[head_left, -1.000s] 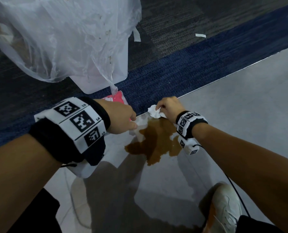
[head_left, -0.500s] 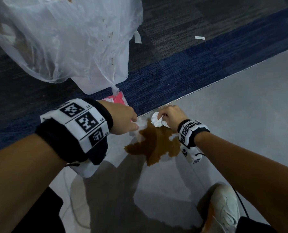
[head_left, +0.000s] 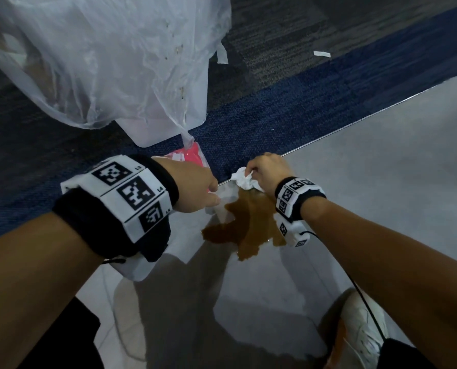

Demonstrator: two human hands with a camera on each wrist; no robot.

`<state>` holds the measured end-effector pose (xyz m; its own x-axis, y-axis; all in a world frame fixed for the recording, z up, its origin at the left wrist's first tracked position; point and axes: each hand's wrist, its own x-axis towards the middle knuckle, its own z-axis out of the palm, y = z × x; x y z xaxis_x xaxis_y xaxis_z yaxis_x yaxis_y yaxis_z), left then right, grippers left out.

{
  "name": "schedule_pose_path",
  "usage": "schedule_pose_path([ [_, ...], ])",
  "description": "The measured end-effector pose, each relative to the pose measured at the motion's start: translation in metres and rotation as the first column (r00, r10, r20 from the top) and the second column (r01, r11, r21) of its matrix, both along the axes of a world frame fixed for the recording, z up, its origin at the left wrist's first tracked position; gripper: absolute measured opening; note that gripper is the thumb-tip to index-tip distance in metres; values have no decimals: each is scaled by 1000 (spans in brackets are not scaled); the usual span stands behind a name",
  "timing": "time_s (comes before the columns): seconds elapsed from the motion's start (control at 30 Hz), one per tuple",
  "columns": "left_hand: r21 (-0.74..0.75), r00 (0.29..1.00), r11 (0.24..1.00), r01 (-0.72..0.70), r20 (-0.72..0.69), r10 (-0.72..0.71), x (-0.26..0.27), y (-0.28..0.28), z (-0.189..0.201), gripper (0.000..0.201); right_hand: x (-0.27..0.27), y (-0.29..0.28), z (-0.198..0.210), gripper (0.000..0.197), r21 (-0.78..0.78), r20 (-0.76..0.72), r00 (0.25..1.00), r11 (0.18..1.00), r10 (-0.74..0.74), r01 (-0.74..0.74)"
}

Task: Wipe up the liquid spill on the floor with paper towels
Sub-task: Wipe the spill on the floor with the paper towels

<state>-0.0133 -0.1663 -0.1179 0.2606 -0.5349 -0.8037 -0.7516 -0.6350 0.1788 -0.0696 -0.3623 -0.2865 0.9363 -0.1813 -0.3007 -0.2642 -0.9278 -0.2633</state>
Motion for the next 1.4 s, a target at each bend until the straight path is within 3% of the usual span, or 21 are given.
schedule_pose_path([
  [0.23,-14,1000,1000,-2,7,2,-3,-5,-1,48,-10,10,0,21,-47,4,995,994,102,-102],
  [0.43,1,1000,1000,-11,-6,11,-3,-8,-3,48,-21,12,4,21,26,-56,984,986,169,-167],
  [0.63,8,1000,1000,-5,3,5,-3,-6,-3,48,-21,-13,17,28,156,-63,998,988,10,0],
  [0.8,1,1000,1000,4,5,-4,-4,-7,-2,49,-16,-27,14,24,88,10,994,990,-108,106],
  [1.1,8,1000,1000,3,-12,-3,-3,-9,-5,50,-28,-14,1,26,-32,9,993,993,-116,116],
  [1.3,-5,1000,1000,19,-11,-19,-5,-11,-5,50,-39,-10,3,26,0,-38,997,997,-74,74],
  [1.4,-8,1000,1000,25,-10,-25,-6,-11,-4,50,-43,-11,12,25,60,-132,991,998,-7,15],
])
